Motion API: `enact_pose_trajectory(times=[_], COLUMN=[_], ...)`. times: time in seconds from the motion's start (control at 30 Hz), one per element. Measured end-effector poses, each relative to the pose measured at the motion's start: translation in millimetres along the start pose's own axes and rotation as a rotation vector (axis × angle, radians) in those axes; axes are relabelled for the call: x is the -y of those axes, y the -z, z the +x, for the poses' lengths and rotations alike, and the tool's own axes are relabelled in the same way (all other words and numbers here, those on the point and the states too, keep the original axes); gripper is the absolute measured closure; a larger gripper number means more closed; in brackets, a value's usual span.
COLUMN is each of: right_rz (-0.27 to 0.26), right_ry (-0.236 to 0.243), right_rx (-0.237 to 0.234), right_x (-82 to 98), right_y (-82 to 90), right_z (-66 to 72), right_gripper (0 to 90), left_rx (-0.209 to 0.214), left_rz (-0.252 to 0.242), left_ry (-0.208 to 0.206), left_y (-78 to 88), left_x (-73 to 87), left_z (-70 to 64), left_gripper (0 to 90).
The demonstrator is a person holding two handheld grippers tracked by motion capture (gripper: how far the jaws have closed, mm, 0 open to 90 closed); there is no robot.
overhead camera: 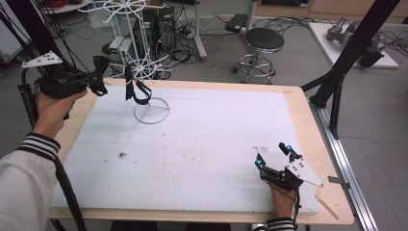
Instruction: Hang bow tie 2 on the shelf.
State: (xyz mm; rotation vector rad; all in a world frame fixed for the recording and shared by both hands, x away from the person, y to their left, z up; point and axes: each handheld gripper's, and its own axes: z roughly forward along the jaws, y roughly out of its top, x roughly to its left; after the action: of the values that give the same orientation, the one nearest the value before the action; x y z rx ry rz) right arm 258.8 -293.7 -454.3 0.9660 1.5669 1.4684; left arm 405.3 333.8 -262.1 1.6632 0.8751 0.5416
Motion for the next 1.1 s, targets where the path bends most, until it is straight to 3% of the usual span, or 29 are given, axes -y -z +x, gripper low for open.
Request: enact_pose_trajectory(times=[0.33, 1.1], right_rz=[0.000, -0.001], right_ry=[0.005, 0.008], right_rx=[0.000, -0.001], right_x=[0.0, -0.1], right_y=[-0.2, -0.2], right_z=[-0.1, -0.1], right_gripper=[10.8, 10.8], left_rx=[0.006, 0.060], left_rz=[-0.007, 0.000], left_ry=[-0.011, -0.024], left_y=[-4.9, -31.2], left_x=[-6.8, -13.0], left_z=[-1.3, -20.7], left_gripper=[75.4, 75.4])
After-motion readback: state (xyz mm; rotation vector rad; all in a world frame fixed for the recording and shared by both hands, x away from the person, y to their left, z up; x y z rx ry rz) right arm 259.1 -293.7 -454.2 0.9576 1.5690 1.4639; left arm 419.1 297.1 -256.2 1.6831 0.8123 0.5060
